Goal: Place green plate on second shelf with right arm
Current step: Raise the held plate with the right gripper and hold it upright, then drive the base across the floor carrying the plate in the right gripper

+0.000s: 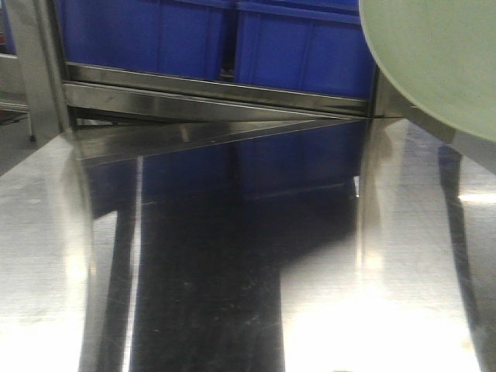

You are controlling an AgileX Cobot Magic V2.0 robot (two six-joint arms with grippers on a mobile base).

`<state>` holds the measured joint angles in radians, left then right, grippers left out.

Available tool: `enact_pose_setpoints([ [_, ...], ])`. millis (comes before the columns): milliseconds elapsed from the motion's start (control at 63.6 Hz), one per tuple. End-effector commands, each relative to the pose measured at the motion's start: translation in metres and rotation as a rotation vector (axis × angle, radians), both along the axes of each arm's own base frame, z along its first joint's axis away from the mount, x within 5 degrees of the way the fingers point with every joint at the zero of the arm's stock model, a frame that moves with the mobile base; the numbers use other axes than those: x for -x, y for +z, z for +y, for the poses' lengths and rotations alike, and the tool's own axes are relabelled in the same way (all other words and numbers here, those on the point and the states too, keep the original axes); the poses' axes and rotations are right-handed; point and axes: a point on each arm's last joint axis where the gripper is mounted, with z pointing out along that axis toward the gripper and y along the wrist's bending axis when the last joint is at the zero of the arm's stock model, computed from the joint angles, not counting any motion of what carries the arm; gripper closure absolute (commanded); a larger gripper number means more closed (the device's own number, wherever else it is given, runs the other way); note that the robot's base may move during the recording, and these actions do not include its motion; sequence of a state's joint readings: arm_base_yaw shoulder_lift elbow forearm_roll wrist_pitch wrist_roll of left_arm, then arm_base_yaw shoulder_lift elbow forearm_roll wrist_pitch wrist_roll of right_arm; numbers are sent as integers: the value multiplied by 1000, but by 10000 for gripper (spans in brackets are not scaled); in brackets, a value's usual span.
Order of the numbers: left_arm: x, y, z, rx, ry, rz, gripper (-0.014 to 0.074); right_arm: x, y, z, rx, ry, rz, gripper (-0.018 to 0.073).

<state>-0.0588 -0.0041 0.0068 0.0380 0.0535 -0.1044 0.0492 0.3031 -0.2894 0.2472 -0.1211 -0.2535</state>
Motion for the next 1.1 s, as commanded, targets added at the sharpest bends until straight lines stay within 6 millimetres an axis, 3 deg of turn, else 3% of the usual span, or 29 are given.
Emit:
enact_pose_setpoints([
  [0,0,-6,0,10,-4,-56,465,4,21,-3,-23,-33,-145,529],
  [1084,0,-6,0,10,-4,-56,465,4,21,-3,-23,-33,-145,529],
])
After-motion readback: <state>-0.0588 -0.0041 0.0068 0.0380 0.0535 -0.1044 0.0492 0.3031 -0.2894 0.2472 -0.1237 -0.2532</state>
